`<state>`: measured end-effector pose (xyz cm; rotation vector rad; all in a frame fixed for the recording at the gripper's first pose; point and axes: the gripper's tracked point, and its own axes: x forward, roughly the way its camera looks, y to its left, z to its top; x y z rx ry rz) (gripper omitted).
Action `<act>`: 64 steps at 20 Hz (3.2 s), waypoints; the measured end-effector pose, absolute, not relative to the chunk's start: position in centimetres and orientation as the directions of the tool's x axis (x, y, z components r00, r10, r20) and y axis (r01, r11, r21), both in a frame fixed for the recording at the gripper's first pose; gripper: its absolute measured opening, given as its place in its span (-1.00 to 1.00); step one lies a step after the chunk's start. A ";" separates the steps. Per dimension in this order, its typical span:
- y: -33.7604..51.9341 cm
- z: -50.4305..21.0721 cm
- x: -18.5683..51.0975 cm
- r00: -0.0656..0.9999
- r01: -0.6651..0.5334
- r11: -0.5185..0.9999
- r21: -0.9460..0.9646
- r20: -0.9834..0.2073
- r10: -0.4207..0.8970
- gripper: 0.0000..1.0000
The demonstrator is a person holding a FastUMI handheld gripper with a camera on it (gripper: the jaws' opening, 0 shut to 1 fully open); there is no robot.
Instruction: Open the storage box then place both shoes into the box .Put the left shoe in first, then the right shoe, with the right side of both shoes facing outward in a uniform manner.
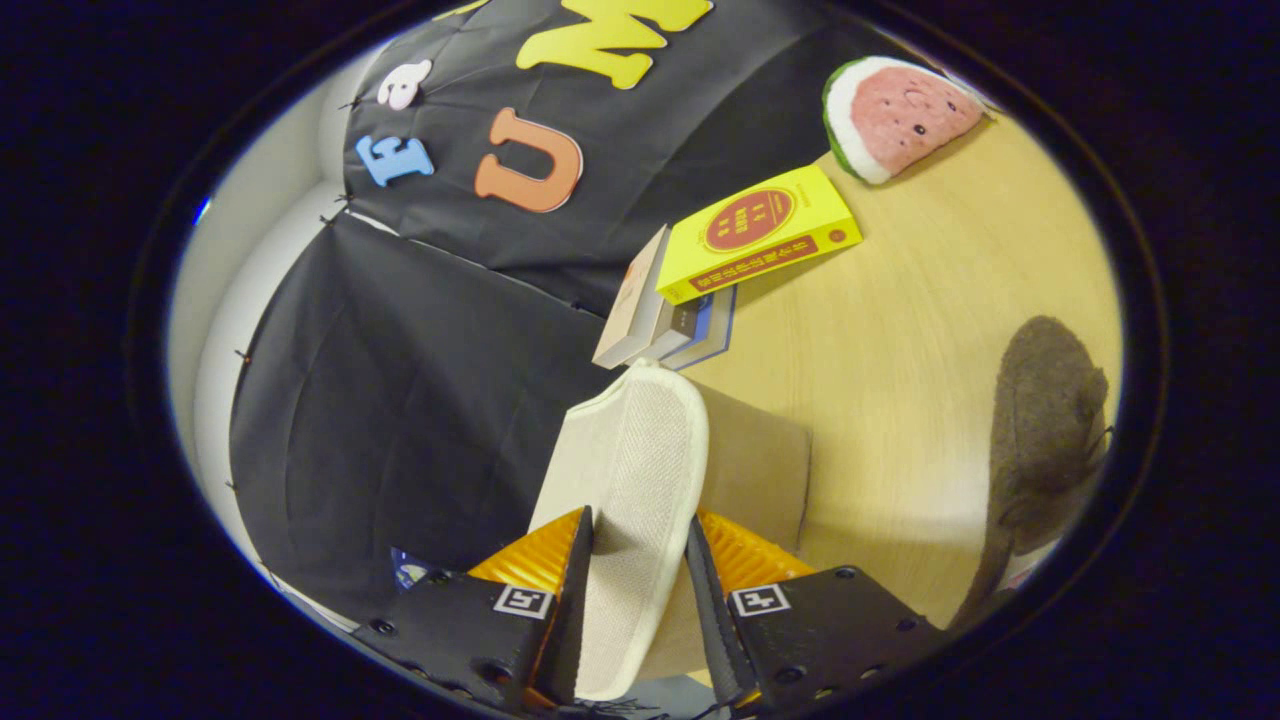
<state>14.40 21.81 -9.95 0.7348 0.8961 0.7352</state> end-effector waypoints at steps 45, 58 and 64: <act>48.1 6.1 4.4 0.395 -0.681 0.533 0.503 -0.361 0.845 0.91; 29.9 -1.4 9.9 0.610 -0.563 0.776 0.284 -0.490 0.622 0.91; 17.9 -5.8 12.8 0.702 -0.400 0.901 0.166 -0.577 0.418 0.92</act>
